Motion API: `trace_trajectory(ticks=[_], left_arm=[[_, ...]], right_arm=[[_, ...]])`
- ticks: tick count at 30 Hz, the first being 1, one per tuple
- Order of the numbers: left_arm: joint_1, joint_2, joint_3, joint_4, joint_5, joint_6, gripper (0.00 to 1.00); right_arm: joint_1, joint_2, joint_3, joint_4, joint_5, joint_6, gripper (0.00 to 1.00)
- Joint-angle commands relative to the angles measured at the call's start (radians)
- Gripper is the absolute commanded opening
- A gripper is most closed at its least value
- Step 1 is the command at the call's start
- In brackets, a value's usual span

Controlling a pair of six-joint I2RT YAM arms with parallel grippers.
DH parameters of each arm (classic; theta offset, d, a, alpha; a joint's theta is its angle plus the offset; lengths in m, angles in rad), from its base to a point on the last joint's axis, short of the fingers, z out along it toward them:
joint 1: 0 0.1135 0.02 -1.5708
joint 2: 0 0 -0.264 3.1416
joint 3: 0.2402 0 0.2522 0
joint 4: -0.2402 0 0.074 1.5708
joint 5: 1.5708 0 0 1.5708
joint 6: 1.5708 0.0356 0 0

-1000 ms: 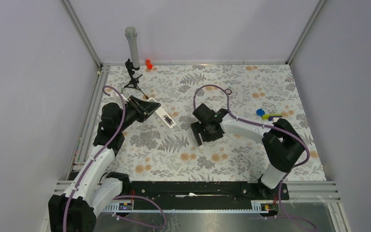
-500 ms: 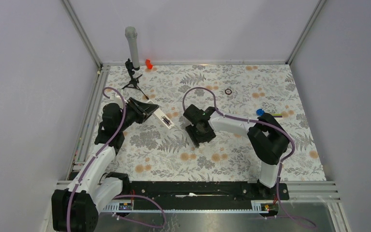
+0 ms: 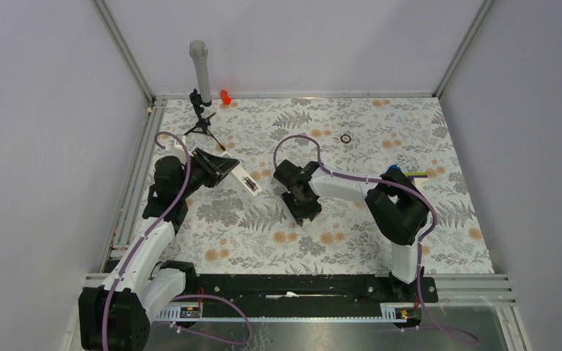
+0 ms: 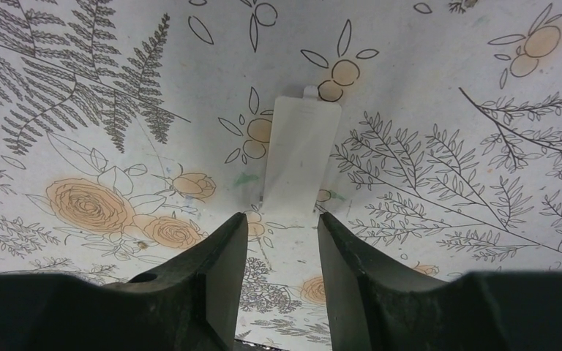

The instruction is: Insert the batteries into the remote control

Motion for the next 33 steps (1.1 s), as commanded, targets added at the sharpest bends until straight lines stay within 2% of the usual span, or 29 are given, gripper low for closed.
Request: trace_trajectory(ticks=[1,20,33], left_arm=[[0.008,-0.013,0.015,0.059,-0.002,0.010,0.00],[0.012,-0.005,0.012,0.075,0.011,-0.001,0.00],[0.013,0.008,0.009,0.088,0.021,-0.003,0.00]], right_arm=[[0.007,0.020,0.015,-0.025,-0.029,0.013,0.47],[-0.011,0.050,0.046,-0.007,0.003,0.023,0.49],[-0.013,0.039,0.045,0.002,0.037,0.052,0.32]])
